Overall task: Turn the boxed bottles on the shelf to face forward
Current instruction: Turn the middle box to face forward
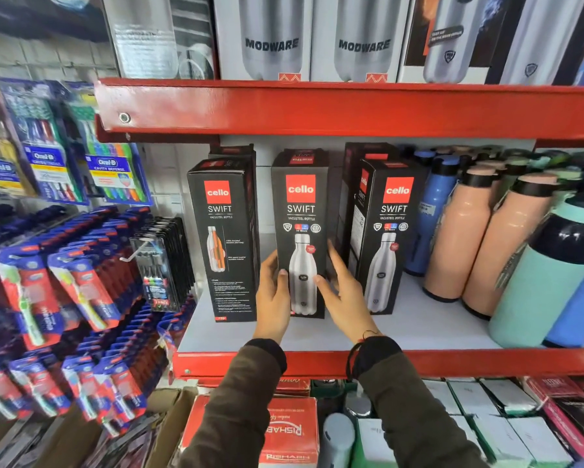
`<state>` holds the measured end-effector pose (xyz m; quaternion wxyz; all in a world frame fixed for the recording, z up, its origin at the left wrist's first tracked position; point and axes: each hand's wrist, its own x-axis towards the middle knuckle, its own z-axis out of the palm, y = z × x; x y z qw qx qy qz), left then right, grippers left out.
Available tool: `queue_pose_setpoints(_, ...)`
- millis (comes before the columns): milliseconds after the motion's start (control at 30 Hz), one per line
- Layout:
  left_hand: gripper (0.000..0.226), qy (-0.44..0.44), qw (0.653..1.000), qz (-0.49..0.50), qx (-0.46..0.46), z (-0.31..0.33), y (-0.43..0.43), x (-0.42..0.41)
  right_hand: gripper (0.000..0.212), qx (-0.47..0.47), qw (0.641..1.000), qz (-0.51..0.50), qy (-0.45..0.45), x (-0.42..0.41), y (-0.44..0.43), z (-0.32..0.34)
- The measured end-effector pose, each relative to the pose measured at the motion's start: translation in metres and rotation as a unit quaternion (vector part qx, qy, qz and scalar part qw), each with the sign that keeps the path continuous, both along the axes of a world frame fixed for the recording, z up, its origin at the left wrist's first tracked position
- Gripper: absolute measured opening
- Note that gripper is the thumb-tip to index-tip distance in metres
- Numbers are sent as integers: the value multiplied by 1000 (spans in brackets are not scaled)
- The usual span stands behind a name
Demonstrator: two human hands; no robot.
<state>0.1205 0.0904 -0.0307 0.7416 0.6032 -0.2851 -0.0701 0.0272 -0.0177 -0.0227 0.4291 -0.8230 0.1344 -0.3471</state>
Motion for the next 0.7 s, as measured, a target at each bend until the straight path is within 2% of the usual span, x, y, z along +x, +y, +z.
queue_pose_setpoints(500, 43, -35, 999, 40, -2, -14, -9, 0, 63, 22, 998, -50, -28, 11, -14, -15)
queue_pose_setpoints(700, 44, -26, 997, 71, 0, -13, -7, -7, 40, 55, 989, -111, -83, 2, -5, -15)
